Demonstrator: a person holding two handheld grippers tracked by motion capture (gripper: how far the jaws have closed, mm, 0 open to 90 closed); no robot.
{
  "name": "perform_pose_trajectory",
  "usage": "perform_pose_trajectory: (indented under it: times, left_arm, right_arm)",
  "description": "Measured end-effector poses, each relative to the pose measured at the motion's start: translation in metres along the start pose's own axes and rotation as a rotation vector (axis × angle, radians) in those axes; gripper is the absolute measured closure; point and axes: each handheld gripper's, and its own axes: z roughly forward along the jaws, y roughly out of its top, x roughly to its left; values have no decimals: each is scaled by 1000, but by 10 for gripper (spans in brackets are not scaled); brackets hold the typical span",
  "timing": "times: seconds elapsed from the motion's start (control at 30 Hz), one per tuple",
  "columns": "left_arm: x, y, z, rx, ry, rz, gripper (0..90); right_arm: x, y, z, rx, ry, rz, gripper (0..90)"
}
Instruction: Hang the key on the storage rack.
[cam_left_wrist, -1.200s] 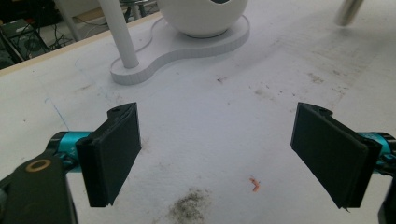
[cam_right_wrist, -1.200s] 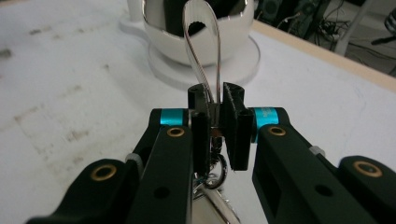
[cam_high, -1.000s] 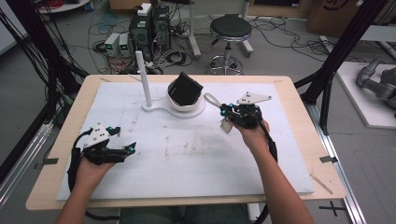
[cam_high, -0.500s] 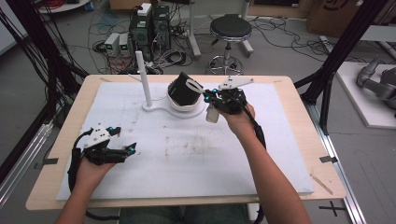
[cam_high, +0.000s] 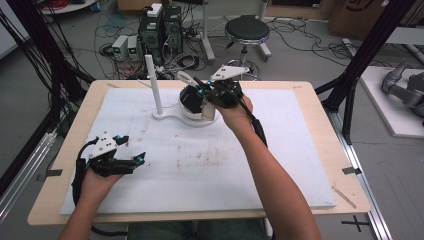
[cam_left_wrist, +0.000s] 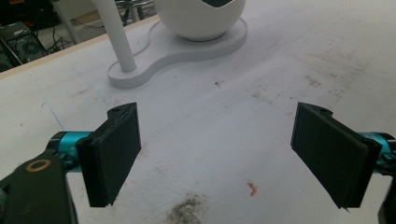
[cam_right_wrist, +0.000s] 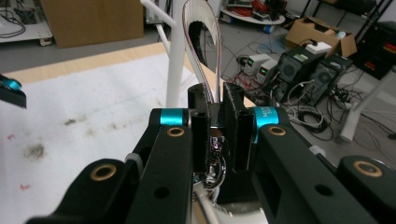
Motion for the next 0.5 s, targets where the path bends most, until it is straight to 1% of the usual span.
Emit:
perform_pose_trajectory:
  times: [0.17, 0.3, 0.5]
  left_arm:
    - [0, 0, 0, 0, -1, 2, 159]
    - [0, 0, 0, -1, 0, 0, 159]
    - [0, 0, 0, -1, -1, 0, 159]
  right_arm:
    - [7, 16, 11, -7, 8, -25, 829]
    - [12, 25, 20, -13, 13, -26, 829]
    - [21, 37, 37, 1, 22, -44, 829]
